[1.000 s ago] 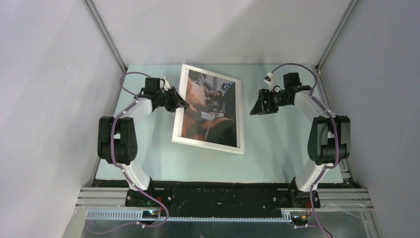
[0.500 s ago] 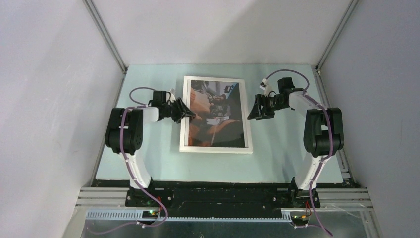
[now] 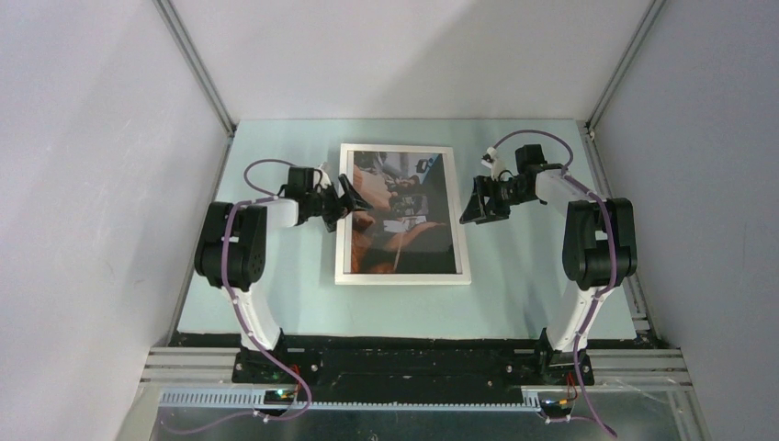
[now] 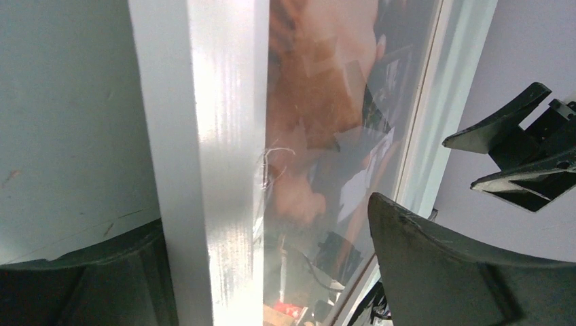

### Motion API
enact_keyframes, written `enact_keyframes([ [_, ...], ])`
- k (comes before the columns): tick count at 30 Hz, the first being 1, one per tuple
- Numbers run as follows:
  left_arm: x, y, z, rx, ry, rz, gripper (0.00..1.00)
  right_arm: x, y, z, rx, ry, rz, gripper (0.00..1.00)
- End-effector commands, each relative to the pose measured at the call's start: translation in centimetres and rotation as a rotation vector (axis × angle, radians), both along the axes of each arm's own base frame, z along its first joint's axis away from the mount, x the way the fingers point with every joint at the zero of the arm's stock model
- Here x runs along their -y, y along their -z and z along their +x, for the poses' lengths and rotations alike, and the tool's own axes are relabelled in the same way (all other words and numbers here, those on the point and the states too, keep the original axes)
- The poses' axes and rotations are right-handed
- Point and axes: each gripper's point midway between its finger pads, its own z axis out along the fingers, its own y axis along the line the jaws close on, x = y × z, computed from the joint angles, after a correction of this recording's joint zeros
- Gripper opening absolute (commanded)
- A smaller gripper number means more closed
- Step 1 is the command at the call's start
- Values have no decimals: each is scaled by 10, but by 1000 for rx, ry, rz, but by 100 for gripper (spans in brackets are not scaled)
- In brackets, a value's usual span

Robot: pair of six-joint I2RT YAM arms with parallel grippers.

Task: Put the photo into the frame
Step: Turn over the photo frame at the center of the board, then adjust the photo frame at the center of the board.

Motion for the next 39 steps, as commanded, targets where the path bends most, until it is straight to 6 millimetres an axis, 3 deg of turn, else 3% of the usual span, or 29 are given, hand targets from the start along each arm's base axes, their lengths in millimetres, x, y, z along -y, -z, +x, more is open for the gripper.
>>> enact_keyframes([
  [1,-31,49,-33,-139,-47,199,99,4,1,2,17,-6,-14,76],
  [10,-50,40,-45,-129,-47,312,100,10,-1,3,22,9,-19,76],
  [24,-65,46,-60,-159,-14,411,100,13,-2,0,31,4,-47,76],
  [30,-50,45,-72,-158,71,384,100,25,-3,0,80,-8,-130,76],
  [39,10,44,-110,-195,287,241,100,53,-15,-9,119,1,-262,76],
])
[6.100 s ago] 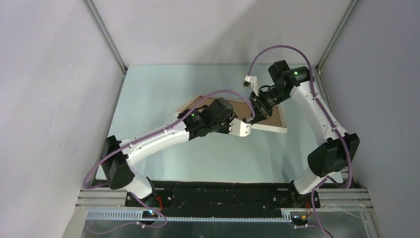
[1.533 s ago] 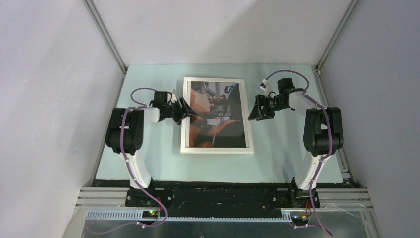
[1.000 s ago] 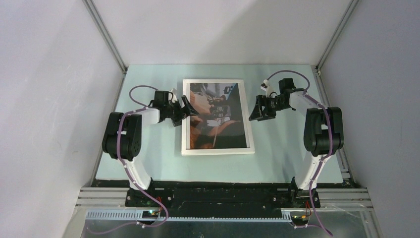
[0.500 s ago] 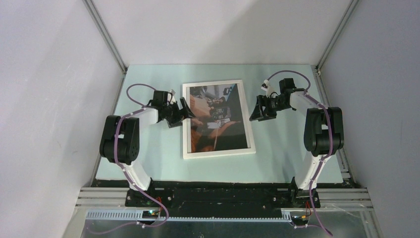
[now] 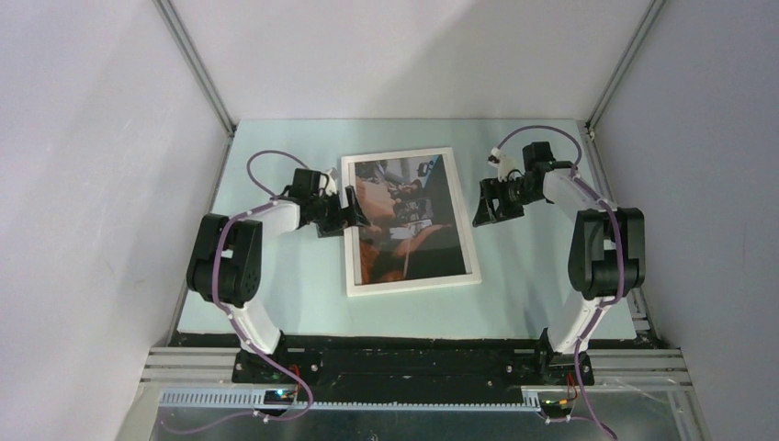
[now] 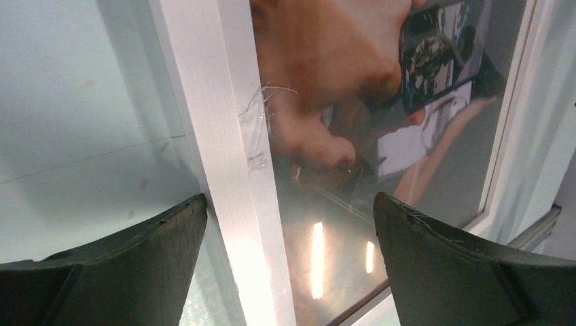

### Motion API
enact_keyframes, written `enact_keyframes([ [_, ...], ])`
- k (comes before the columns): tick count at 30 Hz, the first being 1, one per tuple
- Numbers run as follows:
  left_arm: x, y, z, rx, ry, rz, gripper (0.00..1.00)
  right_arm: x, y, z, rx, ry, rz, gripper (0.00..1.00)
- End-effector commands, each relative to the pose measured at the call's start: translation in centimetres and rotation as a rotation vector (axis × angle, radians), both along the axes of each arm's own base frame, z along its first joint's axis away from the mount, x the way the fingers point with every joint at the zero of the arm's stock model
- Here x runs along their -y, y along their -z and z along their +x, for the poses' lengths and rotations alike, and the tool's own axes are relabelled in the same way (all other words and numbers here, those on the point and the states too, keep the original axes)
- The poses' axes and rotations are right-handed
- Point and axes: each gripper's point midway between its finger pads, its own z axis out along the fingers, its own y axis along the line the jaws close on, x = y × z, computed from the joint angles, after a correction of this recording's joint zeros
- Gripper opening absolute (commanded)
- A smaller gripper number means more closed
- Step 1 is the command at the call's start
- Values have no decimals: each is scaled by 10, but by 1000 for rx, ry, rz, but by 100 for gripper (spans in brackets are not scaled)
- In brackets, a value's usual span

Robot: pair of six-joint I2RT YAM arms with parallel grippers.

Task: Put the photo into the frame
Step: Adjust the photo frame at the center of the board.

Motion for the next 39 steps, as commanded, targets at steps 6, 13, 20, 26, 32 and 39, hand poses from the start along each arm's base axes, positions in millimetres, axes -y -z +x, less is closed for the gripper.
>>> enact_keyframes([
  [6,79,25,-104,-289,307,-127,100,50,-23,-9,41,79,-119,76],
  [13,151,-4,-149,-264,559,-243,100,82,-17,-6,28,176,-236,76],
  [20,177,-40,-166,-158,705,-297,100,96,-10,11,90,201,-323,76],
  [26,147,-64,-115,63,613,-148,100,100,-12,5,96,182,-338,75],
  [32,102,-85,-25,285,448,105,100,104,-16,-21,130,105,-385,75],
  [39,64,-70,65,244,220,159,100,109,-15,-61,156,-4,-456,75],
])
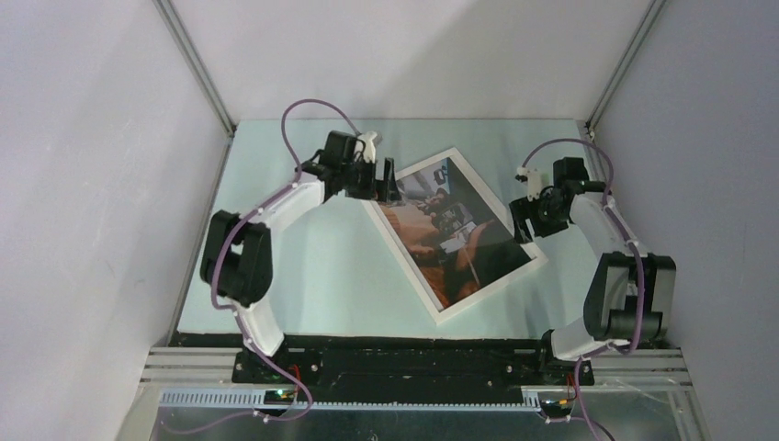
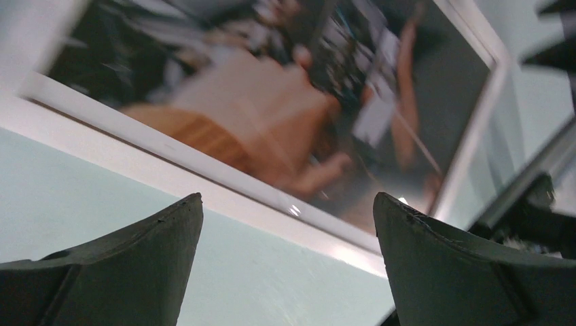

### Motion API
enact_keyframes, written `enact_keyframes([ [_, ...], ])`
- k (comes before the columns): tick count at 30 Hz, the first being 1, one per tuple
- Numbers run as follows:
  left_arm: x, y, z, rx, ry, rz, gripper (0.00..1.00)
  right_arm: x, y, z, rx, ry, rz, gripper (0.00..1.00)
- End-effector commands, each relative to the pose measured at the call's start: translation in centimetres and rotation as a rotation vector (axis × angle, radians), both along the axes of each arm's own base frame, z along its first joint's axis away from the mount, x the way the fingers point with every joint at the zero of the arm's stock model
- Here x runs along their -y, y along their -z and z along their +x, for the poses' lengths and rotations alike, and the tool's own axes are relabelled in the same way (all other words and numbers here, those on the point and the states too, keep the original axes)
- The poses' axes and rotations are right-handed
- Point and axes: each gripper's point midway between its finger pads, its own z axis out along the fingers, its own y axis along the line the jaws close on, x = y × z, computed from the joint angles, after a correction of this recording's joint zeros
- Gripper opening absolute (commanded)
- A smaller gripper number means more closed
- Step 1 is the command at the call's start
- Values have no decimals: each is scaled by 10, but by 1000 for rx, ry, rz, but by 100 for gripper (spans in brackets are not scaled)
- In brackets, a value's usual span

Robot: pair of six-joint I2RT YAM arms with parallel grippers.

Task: Put the photo into the frame
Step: Adjust the photo frame at the center of the board.

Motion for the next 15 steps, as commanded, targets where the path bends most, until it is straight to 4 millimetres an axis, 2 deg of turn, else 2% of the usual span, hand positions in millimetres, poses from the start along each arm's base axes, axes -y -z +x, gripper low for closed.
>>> enact_keyframes([
  [1,-33,19,57,-8,-150,64,100,7,-3,-26,28,-106,-85,75],
  [2,-40,30,68,-30,-181,68,100,9,-2,-30,29,-114,-99,75],
  [3,-40,23,80,-11,-202,58,100,9,1,-37,26,-135,-110,75],
  [4,-44,33,88,-29,-217,61,100,11,0,-40,37,-150,-124,75],
  [5,-45,26,100,-11,-233,51,100,11,6,-46,22,-159,-128,75],
  [6,-49,37,107,-33,-248,53,100,12,7,-49,23,-172,-137,75],
  [7,-49,33,115,-28,-260,35,100,13,12,-54,10,-179,-141,75],
  [8,-53,44,119,-50,-274,38,100,14,13,-56,13,-190,-151,75],
  [9,-53,42,125,-51,-285,22,100,14,17,-61,0,-197,-153,75],
  [10,-55,50,128,-69,-293,22,100,16,18,-63,0,-208,-162,74],
  [12,-57,55,135,-87,-311,7,100,17,25,-71,-22,-223,-168,74],
  [15,-55,59,141,-100,-314,-13,100,19,33,-73,-39,-229,-176,74],
])
